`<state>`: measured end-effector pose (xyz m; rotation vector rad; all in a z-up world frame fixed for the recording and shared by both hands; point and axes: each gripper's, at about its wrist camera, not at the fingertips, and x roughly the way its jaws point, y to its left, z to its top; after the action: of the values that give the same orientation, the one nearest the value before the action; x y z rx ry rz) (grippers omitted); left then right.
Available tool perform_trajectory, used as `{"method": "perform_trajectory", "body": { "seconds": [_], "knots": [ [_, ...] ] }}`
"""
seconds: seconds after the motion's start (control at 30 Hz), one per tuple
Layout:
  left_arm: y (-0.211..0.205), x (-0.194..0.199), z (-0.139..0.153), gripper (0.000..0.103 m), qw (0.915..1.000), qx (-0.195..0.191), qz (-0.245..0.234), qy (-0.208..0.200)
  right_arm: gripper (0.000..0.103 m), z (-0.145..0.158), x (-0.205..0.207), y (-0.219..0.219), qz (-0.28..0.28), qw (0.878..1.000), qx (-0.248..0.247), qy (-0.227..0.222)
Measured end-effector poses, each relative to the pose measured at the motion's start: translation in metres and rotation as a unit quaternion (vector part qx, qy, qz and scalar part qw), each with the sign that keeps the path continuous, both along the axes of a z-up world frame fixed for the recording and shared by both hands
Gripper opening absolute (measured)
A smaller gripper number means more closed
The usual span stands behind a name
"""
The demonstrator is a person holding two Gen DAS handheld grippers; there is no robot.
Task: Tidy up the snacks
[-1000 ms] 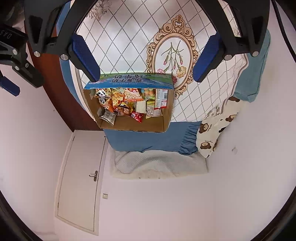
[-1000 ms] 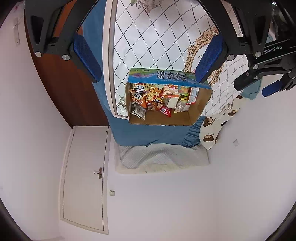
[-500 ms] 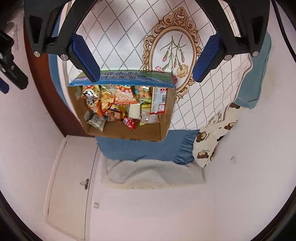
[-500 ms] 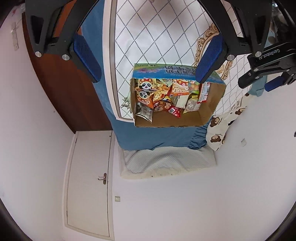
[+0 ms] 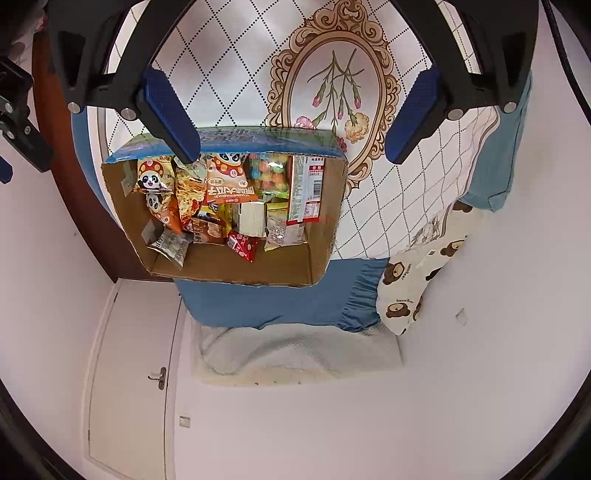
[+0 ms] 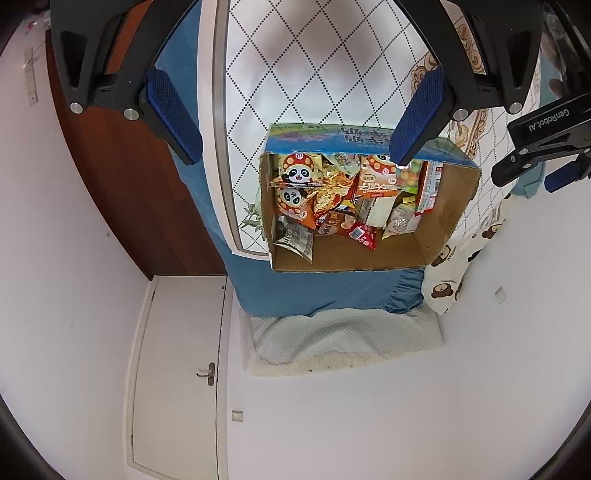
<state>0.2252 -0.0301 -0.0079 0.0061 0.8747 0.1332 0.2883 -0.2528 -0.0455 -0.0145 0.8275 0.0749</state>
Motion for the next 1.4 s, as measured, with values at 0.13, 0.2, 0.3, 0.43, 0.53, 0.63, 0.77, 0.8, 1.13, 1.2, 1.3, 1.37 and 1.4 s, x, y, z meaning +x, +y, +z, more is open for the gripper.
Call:
{"method": "perform_trajectory", "body": {
  "seconds": [0.13, 0.2, 0.3, 0.43, 0.53, 0.63, 0.77, 0.8, 1.13, 1.2, 1.3, 1.37, 1.4],
  "knots": [
    [-0.002, 0.001, -0.001, 0.103, 1.0, 0.0, -0.003, 0.003, 0.103, -0.003, 0.004, 0.002, -0.002, 1.0, -0.001, 0.001],
    [-0.003, 0.001, -0.001, 0.103, 1.0, -0.001, -0.004, 0.004, 0.103, -0.004, 0.005, 0.002, -0.002, 1.0, -0.001, 0.001],
    [-0.004, -0.001, -0.001, 0.103, 1.0, 0.0, -0.006, 0.004, 0.103, -0.005, 0.006, 0.004, 0.0, 1.0, 0.004, 0.004],
    [-0.004, 0.0, -0.001, 0.103, 1.0, -0.003, -0.006, 0.003, 0.103, -0.005, 0.005, 0.004, 0.0, 1.0, 0.007, 0.002],
    [-0.005, -0.002, -0.002, 0.103, 1.0, -0.006, -0.006, 0.005, 0.103, -0.004, 0.004, 0.005, 0.001, 1.0, 0.009, 0.004],
    [-0.005, -0.004, -0.002, 0.103, 0.9999, -0.005, -0.008, 0.005, 0.103, -0.005, 0.003, 0.005, 0.0, 1.0, 0.009, 0.005],
    [-0.006, -0.005, -0.001, 0.103, 0.9999, -0.007, -0.01, 0.005, 0.103, -0.005, 0.001, 0.006, 0.001, 1.0, 0.008, 0.005],
    [-0.006, -0.005, -0.001, 0.103, 0.9999, -0.006, -0.01, 0.004, 0.103, -0.005, 0.001, 0.007, 0.001, 1.0, 0.006, 0.004],
    [-0.01, -0.01, 0.004, 0.103, 0.9999, -0.004, -0.016, -0.001, 0.103, -0.004, -0.002, 0.003, -0.001, 1.0, 0.013, 0.004],
    [-0.01, -0.01, 0.004, 0.103, 0.9999, -0.004, -0.016, -0.001, 0.103, -0.003, -0.003, 0.002, -0.002, 1.0, 0.015, 0.004],
    [-0.01, -0.01, 0.006, 0.103, 0.9998, -0.006, -0.017, -0.003, 0.103, -0.002, -0.004, 0.002, 0.0, 1.0, 0.014, 0.003],
    [-0.009, -0.011, 0.008, 0.103, 0.9998, -0.008, -0.017, -0.003, 0.103, -0.001, -0.004, 0.002, 0.0, 1.0, 0.014, 0.002],
    [-0.01, -0.011, 0.009, 0.103, 0.9998, -0.009, -0.018, -0.003, 0.103, -0.001, -0.005, 0.001, -0.001, 1.0, 0.015, 0.001]
  ]
}}
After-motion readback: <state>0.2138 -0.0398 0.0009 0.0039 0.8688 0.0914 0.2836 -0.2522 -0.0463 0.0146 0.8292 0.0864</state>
